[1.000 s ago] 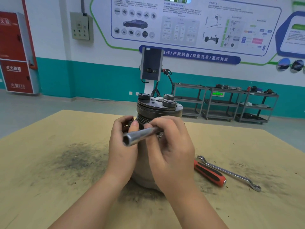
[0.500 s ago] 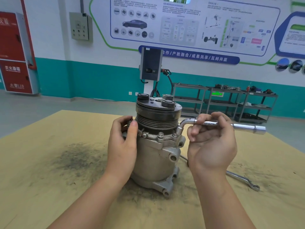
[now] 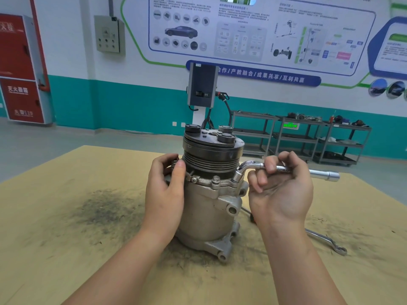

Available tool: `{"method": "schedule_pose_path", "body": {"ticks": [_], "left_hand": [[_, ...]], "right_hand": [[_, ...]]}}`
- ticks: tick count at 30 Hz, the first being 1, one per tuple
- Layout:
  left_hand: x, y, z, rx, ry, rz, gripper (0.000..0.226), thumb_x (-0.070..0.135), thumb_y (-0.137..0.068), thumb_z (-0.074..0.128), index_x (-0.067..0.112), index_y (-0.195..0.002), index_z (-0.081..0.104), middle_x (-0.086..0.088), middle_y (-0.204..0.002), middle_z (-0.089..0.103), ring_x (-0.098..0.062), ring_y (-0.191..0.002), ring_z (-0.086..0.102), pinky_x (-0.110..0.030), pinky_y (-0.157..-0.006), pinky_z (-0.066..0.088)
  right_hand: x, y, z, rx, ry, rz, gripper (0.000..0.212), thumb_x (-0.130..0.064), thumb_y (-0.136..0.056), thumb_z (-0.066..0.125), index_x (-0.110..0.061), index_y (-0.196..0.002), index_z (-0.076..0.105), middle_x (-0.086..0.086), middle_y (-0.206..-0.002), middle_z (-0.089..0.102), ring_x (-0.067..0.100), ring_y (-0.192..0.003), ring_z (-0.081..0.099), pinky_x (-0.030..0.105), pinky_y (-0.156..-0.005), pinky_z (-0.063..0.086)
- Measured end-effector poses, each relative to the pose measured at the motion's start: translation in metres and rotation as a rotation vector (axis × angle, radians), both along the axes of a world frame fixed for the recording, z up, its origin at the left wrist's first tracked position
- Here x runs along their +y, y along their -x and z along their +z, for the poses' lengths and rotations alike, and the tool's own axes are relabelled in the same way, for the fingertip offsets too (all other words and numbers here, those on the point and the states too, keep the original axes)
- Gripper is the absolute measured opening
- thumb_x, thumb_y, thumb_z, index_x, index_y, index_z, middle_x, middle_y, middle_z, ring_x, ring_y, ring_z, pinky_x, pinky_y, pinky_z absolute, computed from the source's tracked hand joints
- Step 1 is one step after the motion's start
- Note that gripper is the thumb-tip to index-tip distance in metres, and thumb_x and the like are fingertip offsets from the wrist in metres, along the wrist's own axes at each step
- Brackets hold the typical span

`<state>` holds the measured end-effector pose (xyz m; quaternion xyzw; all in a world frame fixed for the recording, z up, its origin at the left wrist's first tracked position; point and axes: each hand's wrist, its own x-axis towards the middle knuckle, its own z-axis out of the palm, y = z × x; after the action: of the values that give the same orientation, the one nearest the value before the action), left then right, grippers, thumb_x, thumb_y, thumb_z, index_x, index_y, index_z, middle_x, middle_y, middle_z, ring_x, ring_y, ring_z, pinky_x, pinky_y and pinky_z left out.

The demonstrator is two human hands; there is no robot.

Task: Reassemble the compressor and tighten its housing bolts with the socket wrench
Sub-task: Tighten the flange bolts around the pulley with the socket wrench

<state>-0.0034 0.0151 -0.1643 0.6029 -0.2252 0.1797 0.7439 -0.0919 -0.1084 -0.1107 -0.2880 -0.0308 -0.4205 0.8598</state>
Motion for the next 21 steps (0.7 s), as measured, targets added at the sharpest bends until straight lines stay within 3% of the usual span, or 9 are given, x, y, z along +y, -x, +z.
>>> {"method": "schedule_pose_path", "body": {"ticks": [3,7,13,16,19,21], "left_hand": [[0.000,-0.001,0.000,0.005,0.008,-0.005,0.010,0.026,-0.100,0.051,0.030,-0.108,0.056,0.011,-0.109,0.062,0.001,-0.100,0.058,-0.004,-0.080,0.041],[0.000,-0.001,0.000,0.007,0.013,-0.012,0.009,0.026,-0.100,0.051,0.031,-0.106,0.055,0.009,-0.108,0.063,0.001,-0.097,0.058,-0.004,-0.078,0.041],[0.000,0.000,0.000,-0.006,0.014,0.005,0.010,0.024,-0.100,0.052,0.033,-0.104,0.055,0.009,-0.108,0.063,0.001,-0.096,0.058,-0.004,-0.078,0.041],[0.000,-0.001,0.000,-0.001,0.011,-0.011,0.009,0.024,-0.100,0.052,0.031,-0.105,0.055,0.008,-0.107,0.063,0.000,-0.095,0.060,-0.012,-0.080,0.044],[0.000,-0.001,0.000,-0.003,0.016,-0.014,0.009,0.024,-0.100,0.052,0.032,-0.105,0.055,0.007,-0.109,0.063,-0.005,-0.101,0.060,-0.019,-0.087,0.045],[0.000,-0.001,-0.001,-0.012,0.015,0.003,0.010,0.024,-0.100,0.052,0.033,-0.105,0.055,0.008,-0.109,0.063,0.000,-0.099,0.059,-0.011,-0.083,0.043]], "right_hand": [[0.010,0.001,-0.003,-0.025,0.056,-0.173,0.032,-0.013,-0.095,0.038,-0.016,-0.065,0.047,0.001,-0.050,0.044,0.016,-0.036,0.032,0.017,-0.041,0.026],[0.030,0.001,-0.009,-0.065,0.253,-0.452,0.016,-0.010,-0.085,0.037,-0.014,-0.072,0.046,0.001,-0.050,0.047,0.018,-0.040,0.035,0.020,-0.042,0.028],[0.048,-0.005,-0.024,-0.006,0.833,-0.780,0.011,-0.018,-0.090,0.047,-0.022,-0.082,0.054,-0.008,-0.070,0.053,0.003,-0.060,0.048,0.020,-0.057,0.041],[0.048,-0.007,-0.026,0.015,1.054,-0.869,0.012,-0.018,-0.090,0.059,-0.010,-0.081,0.063,-0.004,-0.072,0.057,0.011,-0.063,0.052,0.028,-0.057,0.044],[0.045,-0.005,-0.026,0.005,1.133,-0.958,0.030,-0.026,-0.096,0.055,-0.005,-0.075,0.059,0.000,-0.067,0.053,0.015,-0.059,0.047,0.031,-0.053,0.041],[0.044,-0.001,-0.023,-0.015,1.012,-0.891,0.030,-0.028,-0.099,0.043,-0.013,-0.076,0.056,0.000,-0.066,0.053,0.014,-0.056,0.048,0.029,-0.052,0.039]]}}
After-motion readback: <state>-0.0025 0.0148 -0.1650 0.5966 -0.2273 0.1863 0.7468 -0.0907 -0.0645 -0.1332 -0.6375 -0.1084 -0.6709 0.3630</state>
